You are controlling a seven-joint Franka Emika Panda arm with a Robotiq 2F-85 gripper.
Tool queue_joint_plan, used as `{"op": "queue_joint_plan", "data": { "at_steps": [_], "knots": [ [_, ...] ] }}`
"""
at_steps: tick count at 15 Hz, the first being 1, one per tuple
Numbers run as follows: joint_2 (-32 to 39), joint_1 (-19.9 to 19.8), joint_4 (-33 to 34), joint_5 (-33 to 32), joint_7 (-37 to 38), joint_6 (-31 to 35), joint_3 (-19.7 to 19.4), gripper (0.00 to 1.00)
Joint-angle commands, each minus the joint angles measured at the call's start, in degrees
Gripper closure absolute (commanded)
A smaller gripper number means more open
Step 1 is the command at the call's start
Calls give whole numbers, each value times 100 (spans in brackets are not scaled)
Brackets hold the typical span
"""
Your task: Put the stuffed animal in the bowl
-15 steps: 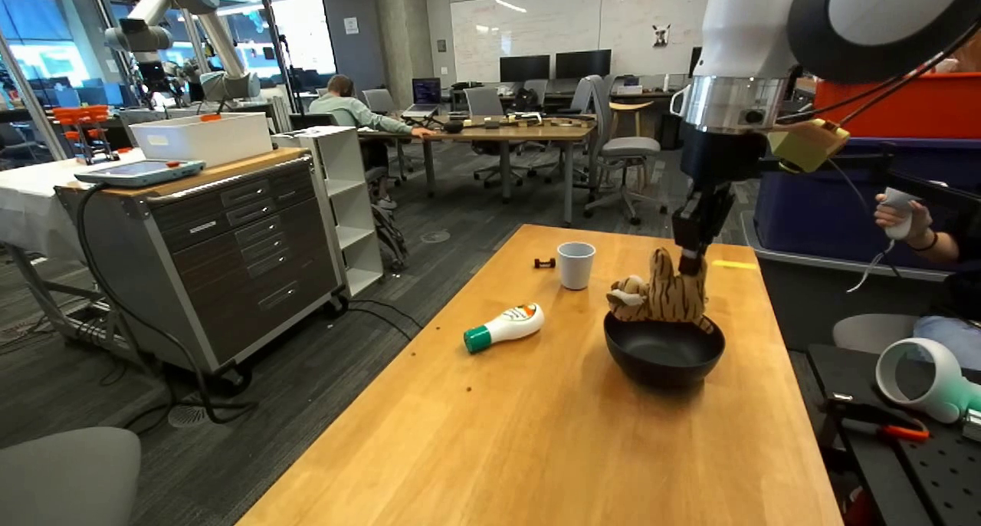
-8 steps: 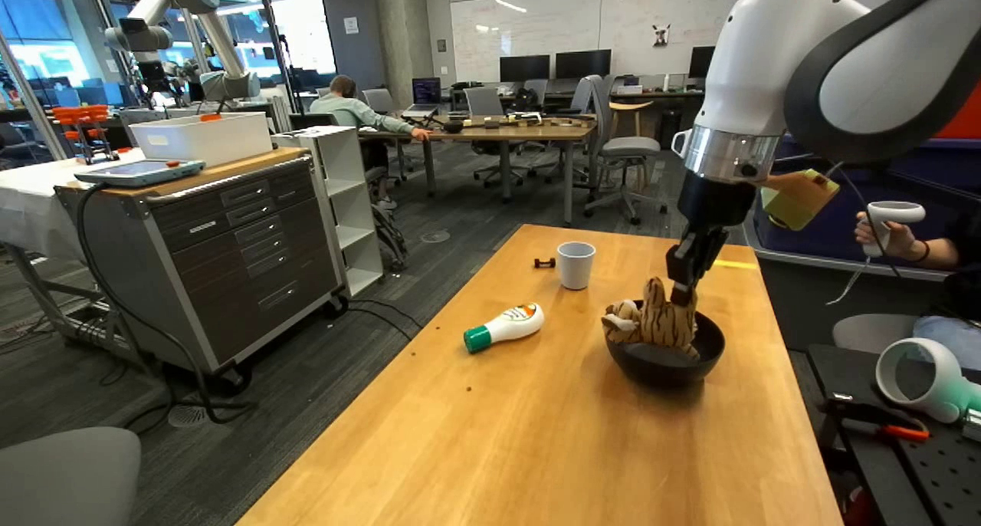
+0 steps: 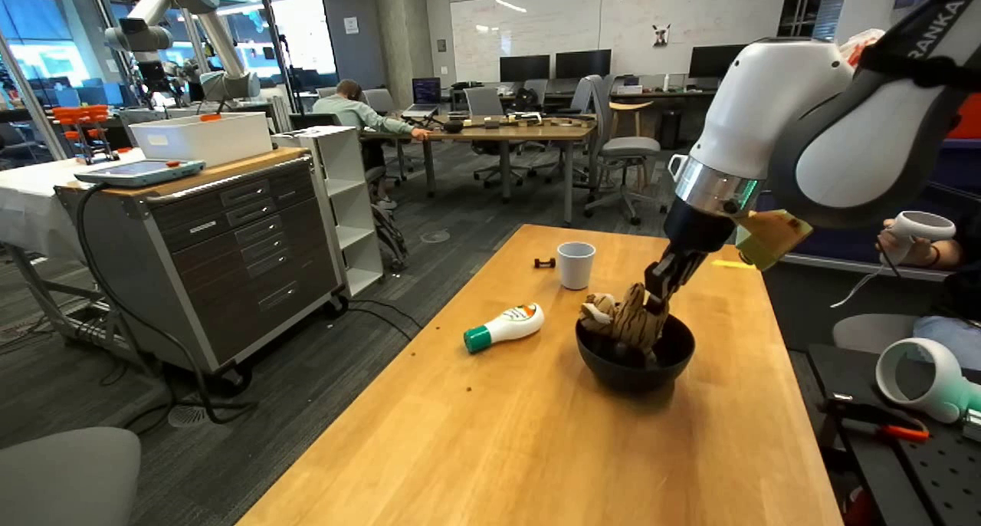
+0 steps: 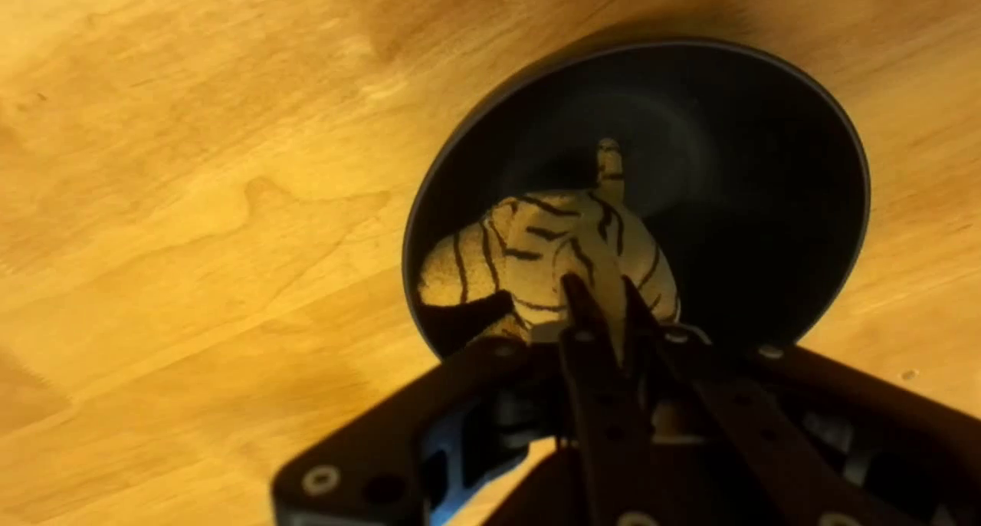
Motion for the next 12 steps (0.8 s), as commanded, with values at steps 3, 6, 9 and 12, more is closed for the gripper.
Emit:
{"op": "queue_joint_plan", "data": {
  "at_steps": [3, 6, 9, 12],
  "knots": [
    [459, 15, -90, -249, -68, 1141, -134, 66],
    [545, 99, -90, 104, -382, 1282, -95, 45],
    [451, -193, -89, -127, -163, 1178, 245, 20],
    [325, -504, -71, -117, -85, 1097, 756, 1]
  ]
}}
